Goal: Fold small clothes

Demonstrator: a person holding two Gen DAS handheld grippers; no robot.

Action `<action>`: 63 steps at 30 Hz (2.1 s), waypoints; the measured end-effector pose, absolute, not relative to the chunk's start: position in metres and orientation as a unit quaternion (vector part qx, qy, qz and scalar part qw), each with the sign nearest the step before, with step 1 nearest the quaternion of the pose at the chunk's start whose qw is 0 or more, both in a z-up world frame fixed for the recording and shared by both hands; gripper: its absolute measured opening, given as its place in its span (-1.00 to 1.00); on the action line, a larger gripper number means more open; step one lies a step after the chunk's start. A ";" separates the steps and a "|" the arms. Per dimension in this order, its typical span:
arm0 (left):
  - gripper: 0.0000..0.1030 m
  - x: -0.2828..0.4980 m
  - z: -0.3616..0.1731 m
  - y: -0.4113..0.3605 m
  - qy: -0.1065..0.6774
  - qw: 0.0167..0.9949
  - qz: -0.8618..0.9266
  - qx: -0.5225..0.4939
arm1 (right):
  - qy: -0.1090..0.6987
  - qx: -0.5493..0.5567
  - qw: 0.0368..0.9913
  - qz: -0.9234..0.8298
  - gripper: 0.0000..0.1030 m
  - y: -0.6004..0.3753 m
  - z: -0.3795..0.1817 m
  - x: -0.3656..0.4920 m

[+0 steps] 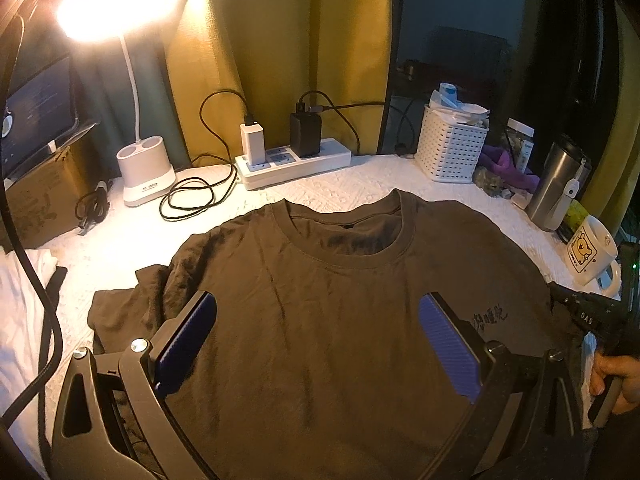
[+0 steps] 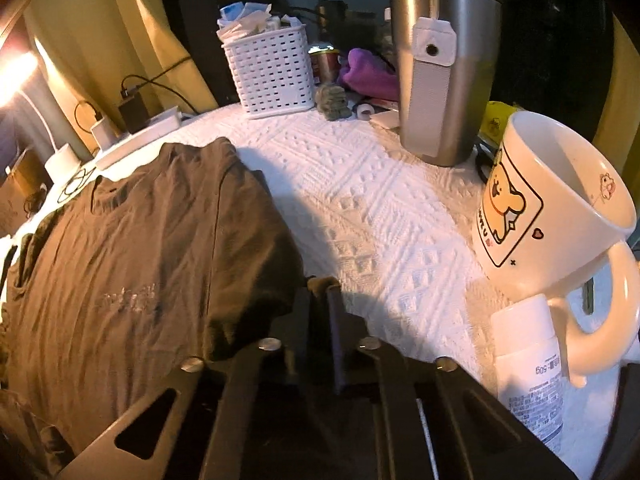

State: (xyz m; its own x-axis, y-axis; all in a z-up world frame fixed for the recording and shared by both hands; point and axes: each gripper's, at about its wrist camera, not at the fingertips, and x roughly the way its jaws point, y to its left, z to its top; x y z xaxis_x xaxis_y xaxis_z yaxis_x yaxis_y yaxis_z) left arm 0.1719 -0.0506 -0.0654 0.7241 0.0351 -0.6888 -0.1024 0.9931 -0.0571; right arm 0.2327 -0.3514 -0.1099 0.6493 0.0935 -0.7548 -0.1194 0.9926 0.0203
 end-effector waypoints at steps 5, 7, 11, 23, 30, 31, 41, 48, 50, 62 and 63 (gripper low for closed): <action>0.95 0.168 -0.061 -0.052 0.364 0.930 0.037 -0.045 | 0.371 -0.022 0.928 0.020 -0.93 -0.366 -0.078 0.222; 0.95 0.168 -0.059 -0.054 0.362 0.931 0.036 -0.043 | 0.350 -0.034 0.936 -0.007 -0.93 -0.372 -0.063 0.217; 0.95 0.167 -0.056 -0.058 0.359 0.932 0.033 -0.040 | 0.323 -0.036 0.945 -0.035 -0.93 -0.388 -0.041 0.209; 0.95 0.153 -0.045 -0.044 0.342 0.938 0.033 -0.047 | 0.285 -0.027 0.958 -0.021 -0.93 -0.368 -0.010 0.199; 0.95 0.139 -0.046 -0.010 0.332 0.940 0.045 -0.065 | 0.279 -0.044 0.959 0.004 -0.93 -0.324 0.002 0.197; 0.95 0.137 -0.047 -0.006 0.331 0.940 0.047 -0.068 | 0.280 -0.047 0.959 0.007 -0.93 -0.317 0.002 0.197; 0.95 0.117 -0.057 0.052 0.324 0.938 0.069 -0.102 | 0.307 -0.070 0.948 0.034 -0.93 -0.246 -0.016 0.205; 0.95 0.105 -0.069 0.095 0.326 0.932 0.093 -0.126 | 0.332 -0.084 0.938 0.051 -0.93 -0.201 -0.036 0.210; 0.95 0.103 -0.073 0.108 0.328 0.930 0.098 -0.130 | 0.343 -0.088 0.933 0.055 -0.93 -0.188 -0.045 0.213; 0.94 0.124 -0.118 0.168 0.369 0.912 0.118 -0.138 | 0.399 -0.099 0.909 0.061 -0.93 -0.150 -0.095 0.231; 0.94 0.127 -0.123 0.172 0.374 0.909 0.118 -0.139 | 0.404 -0.097 0.907 0.062 -0.93 -0.149 -0.099 0.233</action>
